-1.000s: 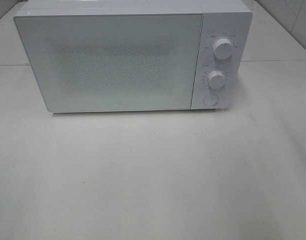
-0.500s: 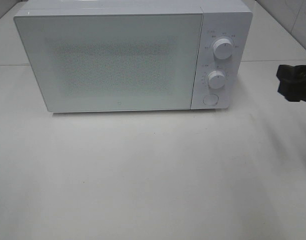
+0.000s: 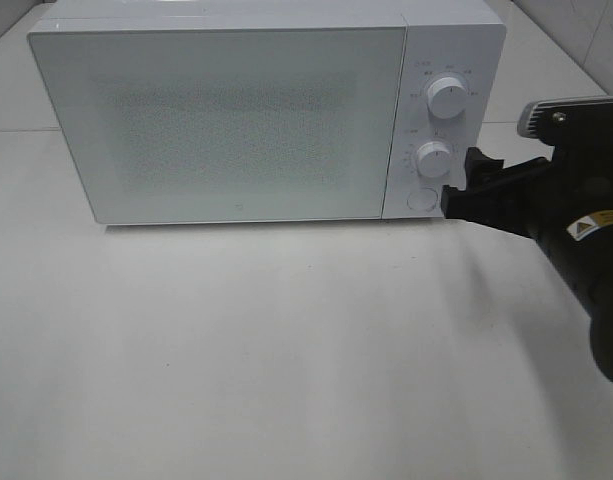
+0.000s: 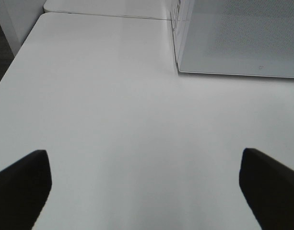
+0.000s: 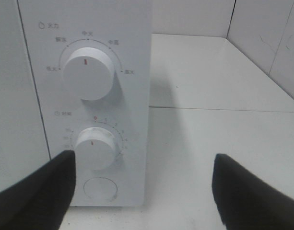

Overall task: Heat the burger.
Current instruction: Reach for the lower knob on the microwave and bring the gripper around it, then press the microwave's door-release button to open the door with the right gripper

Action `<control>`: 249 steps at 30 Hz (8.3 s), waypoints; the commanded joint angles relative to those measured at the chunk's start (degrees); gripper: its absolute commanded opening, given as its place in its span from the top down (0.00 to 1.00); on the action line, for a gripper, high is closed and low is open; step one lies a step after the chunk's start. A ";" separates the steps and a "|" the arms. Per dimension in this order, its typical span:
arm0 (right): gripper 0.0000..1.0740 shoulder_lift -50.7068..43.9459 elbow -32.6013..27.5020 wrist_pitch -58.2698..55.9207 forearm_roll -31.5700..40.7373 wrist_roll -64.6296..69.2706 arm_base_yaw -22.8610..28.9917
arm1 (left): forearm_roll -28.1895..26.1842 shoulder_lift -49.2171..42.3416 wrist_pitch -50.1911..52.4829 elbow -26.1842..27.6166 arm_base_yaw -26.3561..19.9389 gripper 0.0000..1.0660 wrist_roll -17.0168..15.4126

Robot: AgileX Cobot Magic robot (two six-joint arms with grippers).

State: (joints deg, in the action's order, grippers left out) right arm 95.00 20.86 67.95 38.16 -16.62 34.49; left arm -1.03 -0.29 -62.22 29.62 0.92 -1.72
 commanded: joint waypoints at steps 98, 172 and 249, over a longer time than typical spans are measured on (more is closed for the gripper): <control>0.96 23.26 21.89 13.87 -11.06 99.81 -0.52 | -0.23 -0.97 0.97 -0.06 -0.06 0.06 0.34; 0.29 -22.23 8.37 -63.37 -13.24 10.31 -0.46 | -0.23 -0.97 0.97 -0.06 -0.06 0.06 0.34; 0.29 -96.72 7.22 -122.90 -41.37 21.37 -34.03 | -0.17 -0.97 0.97 -0.06 -0.06 0.06 0.34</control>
State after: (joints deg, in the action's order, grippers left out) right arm -0.29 28.13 -55.69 -3.38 5.79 0.92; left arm -1.03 -0.29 -62.22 29.62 0.92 -1.26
